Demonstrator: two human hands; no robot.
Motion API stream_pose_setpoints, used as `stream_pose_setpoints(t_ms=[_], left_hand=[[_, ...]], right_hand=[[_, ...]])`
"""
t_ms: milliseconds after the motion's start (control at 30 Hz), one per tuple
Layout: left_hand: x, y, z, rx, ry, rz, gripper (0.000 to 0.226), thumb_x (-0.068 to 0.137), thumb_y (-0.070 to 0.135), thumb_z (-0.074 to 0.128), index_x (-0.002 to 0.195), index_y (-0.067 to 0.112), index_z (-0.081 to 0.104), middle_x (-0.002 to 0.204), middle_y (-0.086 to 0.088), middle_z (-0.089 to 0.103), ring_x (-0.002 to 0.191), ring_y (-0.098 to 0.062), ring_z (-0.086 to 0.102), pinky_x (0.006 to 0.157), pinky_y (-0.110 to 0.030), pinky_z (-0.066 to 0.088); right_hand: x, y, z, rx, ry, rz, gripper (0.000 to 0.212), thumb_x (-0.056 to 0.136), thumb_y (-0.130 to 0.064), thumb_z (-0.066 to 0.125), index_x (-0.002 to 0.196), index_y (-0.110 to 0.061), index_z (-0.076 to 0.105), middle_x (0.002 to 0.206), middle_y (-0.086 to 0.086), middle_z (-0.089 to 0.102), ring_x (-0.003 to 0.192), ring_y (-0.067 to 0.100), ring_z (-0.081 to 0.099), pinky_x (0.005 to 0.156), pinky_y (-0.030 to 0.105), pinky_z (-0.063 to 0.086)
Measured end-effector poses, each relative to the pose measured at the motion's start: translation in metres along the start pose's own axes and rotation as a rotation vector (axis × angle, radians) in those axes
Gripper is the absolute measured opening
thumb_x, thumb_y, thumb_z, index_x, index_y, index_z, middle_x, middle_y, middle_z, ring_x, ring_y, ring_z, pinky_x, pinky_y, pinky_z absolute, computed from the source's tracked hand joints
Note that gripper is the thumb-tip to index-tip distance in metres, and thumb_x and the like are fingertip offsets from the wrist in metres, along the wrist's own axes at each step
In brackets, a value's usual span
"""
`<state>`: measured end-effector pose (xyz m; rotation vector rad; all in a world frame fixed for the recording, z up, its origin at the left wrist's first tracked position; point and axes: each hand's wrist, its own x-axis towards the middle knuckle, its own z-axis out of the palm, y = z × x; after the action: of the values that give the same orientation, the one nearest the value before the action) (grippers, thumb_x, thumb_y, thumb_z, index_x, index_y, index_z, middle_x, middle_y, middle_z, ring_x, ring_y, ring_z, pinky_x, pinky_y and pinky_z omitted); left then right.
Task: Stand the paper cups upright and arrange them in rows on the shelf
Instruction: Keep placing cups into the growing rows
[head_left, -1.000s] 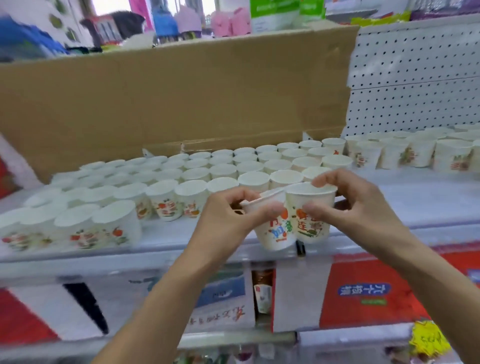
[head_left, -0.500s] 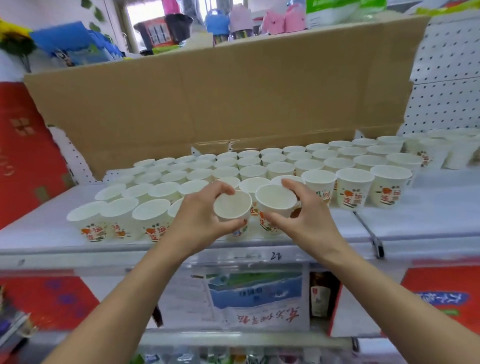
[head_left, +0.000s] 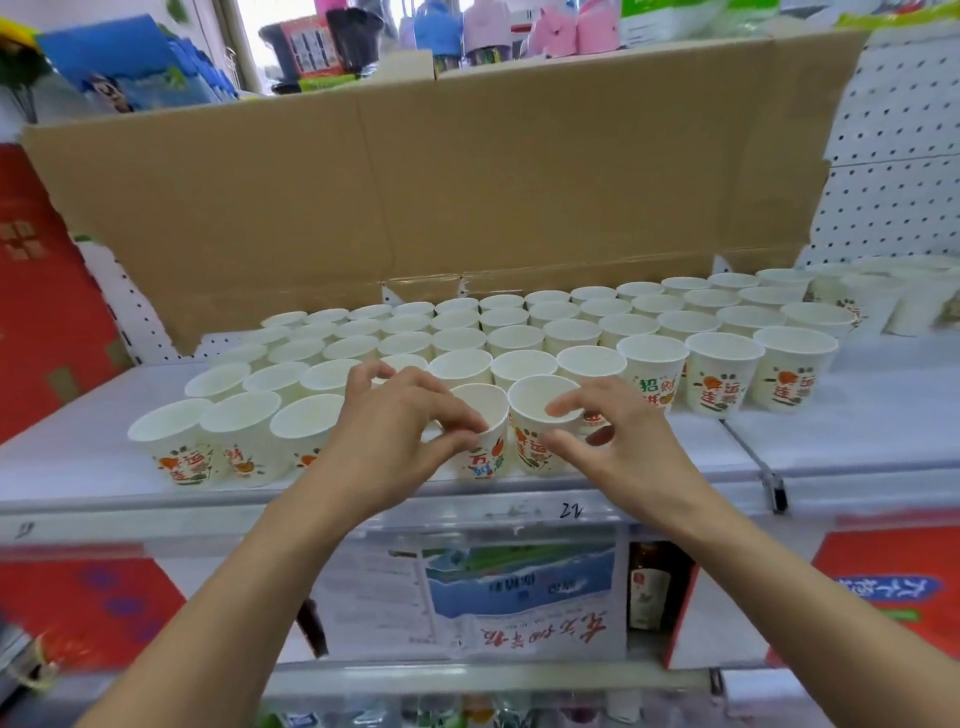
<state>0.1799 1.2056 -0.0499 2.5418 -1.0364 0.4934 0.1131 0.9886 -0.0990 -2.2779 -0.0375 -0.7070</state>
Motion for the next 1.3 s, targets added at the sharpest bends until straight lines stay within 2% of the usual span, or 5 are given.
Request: stream_pose_setpoints(t_ms=[300, 600, 700, 867, 1300], left_hand=[[-0.001, -0.003, -0.009, -0.033, -0.104, -0.008, 0.012, 0.089, 0.036, 0.062, 0.096, 0.044, 0.065, 0.091, 0.031, 0.049, 0.094, 0.034, 0.014, 0.104, -0.031, 0.013], [0.001, 0.038, -0.004, 0.008, 0.017, 0.147, 0.043, 0.085, 0.062, 0.052, 0.121, 0.040, 0.058, 0.120, 0.019, 0.061, 0.120, -0.007, 0.049, 0.109, -0.047, 0.029], [0.009, 0.085, 0.012, -0.147, -0.035, 0.243, 0.041, 0.082, 0.066, 0.052, 0.120, 0.049, 0.052, 0.116, 0.027, 0.060, 0.110, 0.001, 0.054, 0.095, -0.034, 0.046], [0.046, 0.196, 0.055, -0.473, -0.167, 0.365, 0.028, 0.076, 0.063, 0.056, 0.104, 0.057, 0.057, 0.106, 0.041, 0.058, 0.101, 0.014, 0.055, 0.078, -0.006, 0.045], [0.231, 0.513, 0.233, -0.728, -0.342, 0.335, 0.067, 0.084, 0.036, 0.071, 0.141, 0.024, 0.039, 0.144, 0.003, 0.042, 0.122, -0.013, 0.046, 0.100, -0.029, 0.040]], right_hand=[[0.003, -0.003, 0.002, 0.067, -0.026, 0.021, 0.027, 0.082, -0.033, 0.071, 0.106, -0.022, 0.066, 0.113, -0.007, 0.057, 0.095, 0.004, 0.056, 0.084, 0.027, 0.053], [-0.021, 0.007, -0.027, -0.094, -0.062, -0.073, 0.059, 0.088, -0.041, 0.063, 0.141, -0.035, 0.039, 0.141, -0.014, 0.041, 0.121, 0.000, 0.042, 0.102, 0.024, 0.040], [-0.043, 0.023, -0.062, -0.192, -0.054, -0.097, 0.044, 0.090, -0.043, 0.059, 0.133, -0.032, 0.053, 0.138, -0.016, 0.046, 0.124, -0.004, 0.036, 0.101, 0.007, 0.024], [-0.079, 0.084, -0.153, -0.249, 0.047, -0.021, 0.039, 0.086, -0.055, 0.048, 0.111, -0.032, 0.066, 0.115, -0.017, 0.062, 0.107, 0.002, 0.055, 0.091, 0.033, 0.046], [-0.107, 0.303, -0.458, -0.601, 0.588, 0.321, 0.045, 0.082, -0.025, 0.067, 0.124, -0.012, 0.059, 0.125, 0.011, 0.058, 0.118, 0.033, 0.049, 0.101, 0.040, 0.035]])
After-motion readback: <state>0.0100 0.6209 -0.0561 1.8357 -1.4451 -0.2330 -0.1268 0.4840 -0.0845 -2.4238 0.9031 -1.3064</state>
